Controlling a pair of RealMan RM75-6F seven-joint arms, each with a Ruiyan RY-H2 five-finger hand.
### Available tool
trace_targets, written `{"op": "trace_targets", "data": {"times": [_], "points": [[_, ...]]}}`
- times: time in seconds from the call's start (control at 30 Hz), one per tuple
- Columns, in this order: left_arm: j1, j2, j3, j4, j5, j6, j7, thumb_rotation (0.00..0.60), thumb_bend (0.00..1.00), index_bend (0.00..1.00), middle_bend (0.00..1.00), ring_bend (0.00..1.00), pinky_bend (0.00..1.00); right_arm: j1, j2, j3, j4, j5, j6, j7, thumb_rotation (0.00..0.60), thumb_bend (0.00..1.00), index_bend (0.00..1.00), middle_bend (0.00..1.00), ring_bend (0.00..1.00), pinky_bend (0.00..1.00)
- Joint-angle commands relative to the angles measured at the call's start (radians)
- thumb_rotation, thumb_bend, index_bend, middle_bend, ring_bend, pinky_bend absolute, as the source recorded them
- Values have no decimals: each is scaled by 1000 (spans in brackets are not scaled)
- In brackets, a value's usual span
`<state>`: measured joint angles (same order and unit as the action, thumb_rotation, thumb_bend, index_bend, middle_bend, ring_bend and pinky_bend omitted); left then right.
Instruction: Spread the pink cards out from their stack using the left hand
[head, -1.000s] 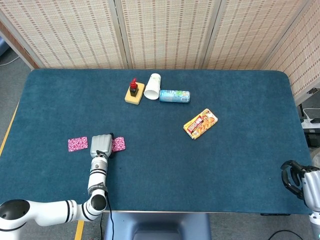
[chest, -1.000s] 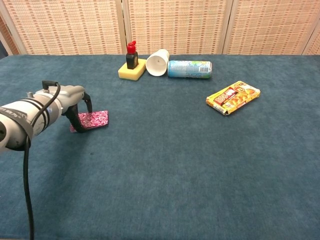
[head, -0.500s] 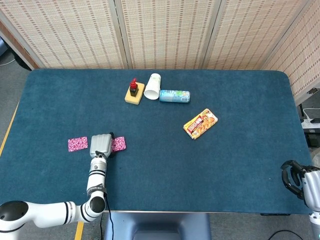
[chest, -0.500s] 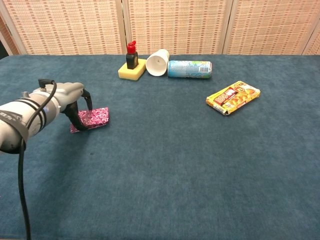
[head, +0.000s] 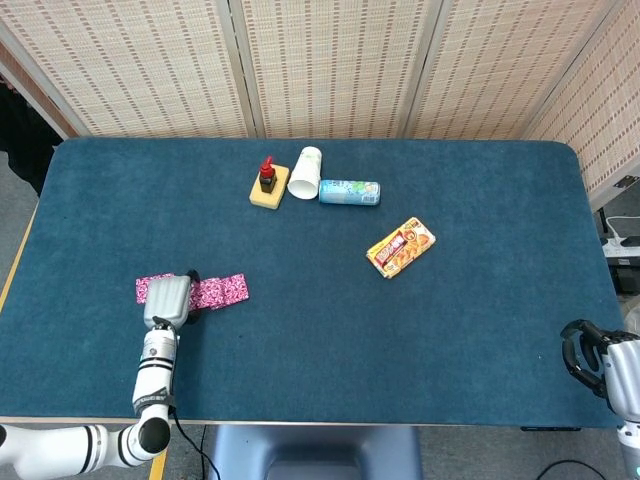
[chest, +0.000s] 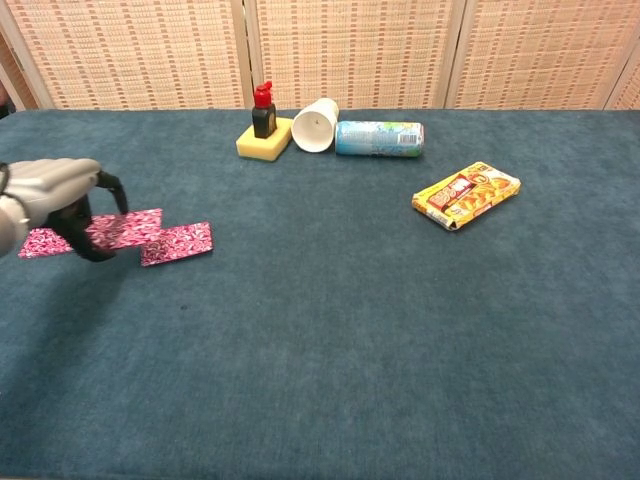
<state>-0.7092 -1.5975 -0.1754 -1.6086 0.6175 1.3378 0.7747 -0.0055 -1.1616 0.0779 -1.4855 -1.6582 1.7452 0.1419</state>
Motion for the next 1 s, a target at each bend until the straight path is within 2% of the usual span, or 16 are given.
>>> {"op": "trace_targets", "data": {"times": [0.03,0.3,0.8,1.0], "points": [[48,44,45,-26,49,9,-42,600,296,557,1000,1000,1000,1,0,-1,-1,0,-3,-1,600,501,974,911,866,866],[131,81,103,-35,128,19,-118,600,297,557,1000,1000,1000,2,-2,0,-2,1,-3,-6,600,501,974,911,866,866],[200,79,126,18,183,-14,-180,600,296,543,1000,1000,1000,1,-5,0,-1,0,-1,-9,600,501,974,911,866,866],[212,91,132,3,165,-50,-156,600,297,335,1000,1000,1000,0,-5,0,-2,-1,1,-10,600,501,974,911,866,866]]}}
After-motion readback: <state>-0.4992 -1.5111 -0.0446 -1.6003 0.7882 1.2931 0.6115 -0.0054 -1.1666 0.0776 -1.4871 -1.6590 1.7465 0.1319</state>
